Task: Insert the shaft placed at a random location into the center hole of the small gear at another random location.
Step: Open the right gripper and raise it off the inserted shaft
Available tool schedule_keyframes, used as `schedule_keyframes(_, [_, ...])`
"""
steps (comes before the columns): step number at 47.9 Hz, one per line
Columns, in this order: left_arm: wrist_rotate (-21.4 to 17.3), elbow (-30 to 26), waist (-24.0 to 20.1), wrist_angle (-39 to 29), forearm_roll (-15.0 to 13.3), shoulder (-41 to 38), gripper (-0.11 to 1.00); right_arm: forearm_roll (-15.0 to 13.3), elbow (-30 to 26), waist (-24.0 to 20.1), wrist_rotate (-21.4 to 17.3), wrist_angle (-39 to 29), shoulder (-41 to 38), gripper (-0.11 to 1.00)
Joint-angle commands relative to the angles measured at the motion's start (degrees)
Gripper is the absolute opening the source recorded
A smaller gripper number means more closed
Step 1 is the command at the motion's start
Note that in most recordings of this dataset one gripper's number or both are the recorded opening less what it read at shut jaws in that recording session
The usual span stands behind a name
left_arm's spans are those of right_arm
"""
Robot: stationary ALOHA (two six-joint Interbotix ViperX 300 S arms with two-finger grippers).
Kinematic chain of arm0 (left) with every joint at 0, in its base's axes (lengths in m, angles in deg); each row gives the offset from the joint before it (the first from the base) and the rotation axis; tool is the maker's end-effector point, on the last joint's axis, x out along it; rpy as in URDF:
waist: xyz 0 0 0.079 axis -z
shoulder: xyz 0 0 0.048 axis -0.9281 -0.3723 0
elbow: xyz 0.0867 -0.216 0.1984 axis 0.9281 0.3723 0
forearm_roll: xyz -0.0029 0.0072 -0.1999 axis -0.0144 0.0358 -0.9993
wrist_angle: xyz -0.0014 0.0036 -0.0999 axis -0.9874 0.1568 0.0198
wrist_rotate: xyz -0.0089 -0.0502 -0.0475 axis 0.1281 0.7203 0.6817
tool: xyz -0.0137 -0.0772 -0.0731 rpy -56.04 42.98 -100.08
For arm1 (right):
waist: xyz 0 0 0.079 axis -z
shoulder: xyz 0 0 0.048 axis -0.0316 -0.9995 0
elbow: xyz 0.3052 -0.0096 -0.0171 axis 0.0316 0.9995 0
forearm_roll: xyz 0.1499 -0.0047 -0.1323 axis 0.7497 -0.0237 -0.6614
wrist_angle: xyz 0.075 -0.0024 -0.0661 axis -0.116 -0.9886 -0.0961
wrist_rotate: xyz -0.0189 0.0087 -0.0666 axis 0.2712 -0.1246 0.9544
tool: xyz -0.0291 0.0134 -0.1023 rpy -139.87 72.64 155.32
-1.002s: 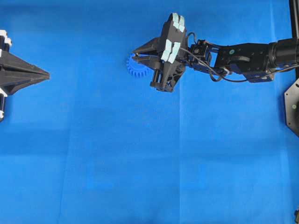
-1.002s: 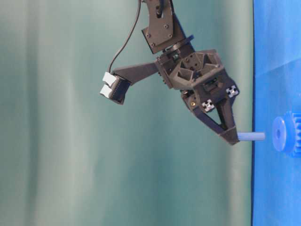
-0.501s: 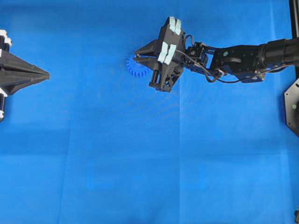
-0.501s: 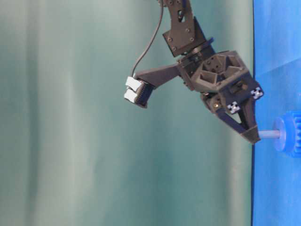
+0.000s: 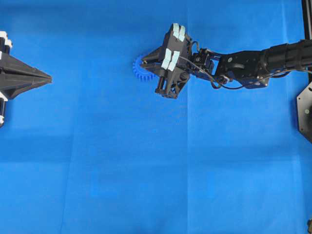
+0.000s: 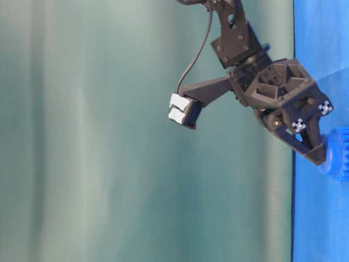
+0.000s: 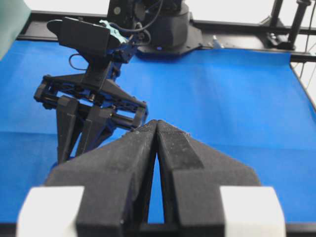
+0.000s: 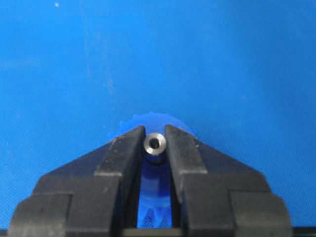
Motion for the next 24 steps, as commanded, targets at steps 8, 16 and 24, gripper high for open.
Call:
schedule_keyframes(8, [0.1, -0.6, -0.1, 0.4, 0.1, -0.2, 0.0, 0.1, -0.9, -0.3, -0.1, 0.2, 0.4, 0.03])
schedule_keyframes(16, [0.1, -0.6, -0.1, 0.4, 0.1, -0.2, 0.0, 0.1, -1.0, -0.2, -0.2, 0.4, 0.4, 0.03])
schedule_keyframes(24, [0.1, -0.5, -0.1, 0.4, 0.1, -0.3, 0.0, 0.1, -1.1, -0.3, -0.2, 0.0, 0.4, 0.03])
